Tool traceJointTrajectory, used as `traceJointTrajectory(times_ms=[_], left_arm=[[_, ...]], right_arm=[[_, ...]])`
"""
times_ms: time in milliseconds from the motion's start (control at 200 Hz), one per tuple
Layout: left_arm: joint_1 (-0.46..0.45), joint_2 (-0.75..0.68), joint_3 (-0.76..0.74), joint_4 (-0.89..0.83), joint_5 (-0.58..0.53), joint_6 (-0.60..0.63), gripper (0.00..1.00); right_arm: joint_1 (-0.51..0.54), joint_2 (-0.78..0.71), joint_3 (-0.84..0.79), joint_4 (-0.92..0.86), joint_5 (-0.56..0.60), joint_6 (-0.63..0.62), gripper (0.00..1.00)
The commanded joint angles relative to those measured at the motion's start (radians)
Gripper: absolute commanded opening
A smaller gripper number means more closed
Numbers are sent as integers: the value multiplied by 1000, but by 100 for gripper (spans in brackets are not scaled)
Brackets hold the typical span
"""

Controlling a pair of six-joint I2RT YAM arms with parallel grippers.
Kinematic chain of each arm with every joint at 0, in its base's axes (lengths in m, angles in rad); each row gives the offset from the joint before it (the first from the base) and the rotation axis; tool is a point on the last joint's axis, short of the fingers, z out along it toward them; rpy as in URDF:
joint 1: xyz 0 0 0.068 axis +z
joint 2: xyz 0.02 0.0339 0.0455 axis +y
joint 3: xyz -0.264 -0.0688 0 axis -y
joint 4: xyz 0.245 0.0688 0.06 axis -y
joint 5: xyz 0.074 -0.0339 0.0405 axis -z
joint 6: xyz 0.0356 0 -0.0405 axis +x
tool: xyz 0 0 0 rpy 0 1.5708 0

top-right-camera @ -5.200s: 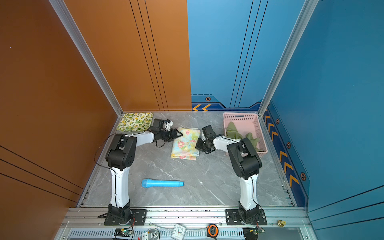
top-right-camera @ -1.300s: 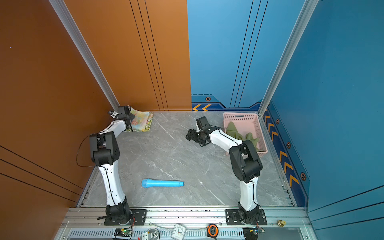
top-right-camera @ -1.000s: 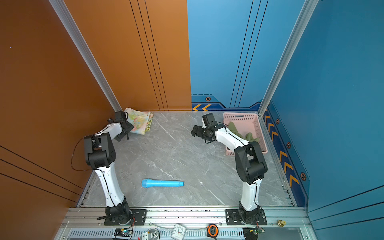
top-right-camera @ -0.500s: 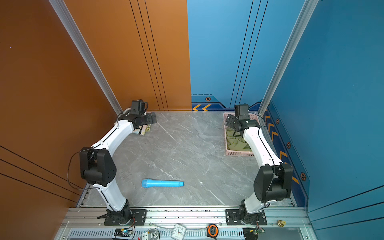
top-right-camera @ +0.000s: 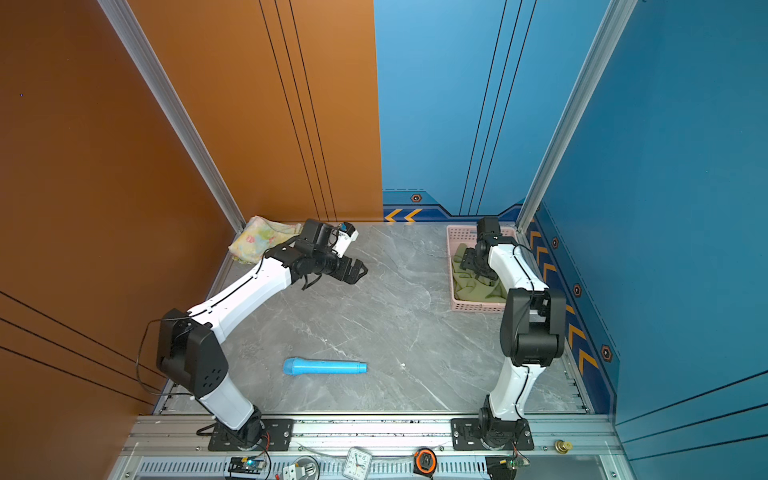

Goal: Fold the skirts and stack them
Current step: 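Reach the right gripper into the pink basket and grasp the green skirt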

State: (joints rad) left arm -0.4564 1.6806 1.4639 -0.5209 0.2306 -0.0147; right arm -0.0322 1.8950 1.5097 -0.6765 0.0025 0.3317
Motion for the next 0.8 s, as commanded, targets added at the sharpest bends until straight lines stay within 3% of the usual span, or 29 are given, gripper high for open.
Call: traceJointTrajectory(times_ms=[0,65,190,360,576,796], left_arm=[[5,-39,-10,-8,68,-4,98],[5,-38,-3,-5,68,-25,98],[10,-69,-13,-1,65,-44,98],[37,-121,-57,60,19,-111,98],[133,-133,-70,131,143,-234,98],[182,-137,-81,151,165,-265,98]], right_arm=[[2,77,74,-52,-49,-29,74],[0,133,118,-65,-42,-29,64],[-10,148,175,-83,-1,-19,0],[-15,-1,188,-87,88,0,0],[11,-216,221,-74,224,32,0],[107,-305,360,-53,309,14,0]])
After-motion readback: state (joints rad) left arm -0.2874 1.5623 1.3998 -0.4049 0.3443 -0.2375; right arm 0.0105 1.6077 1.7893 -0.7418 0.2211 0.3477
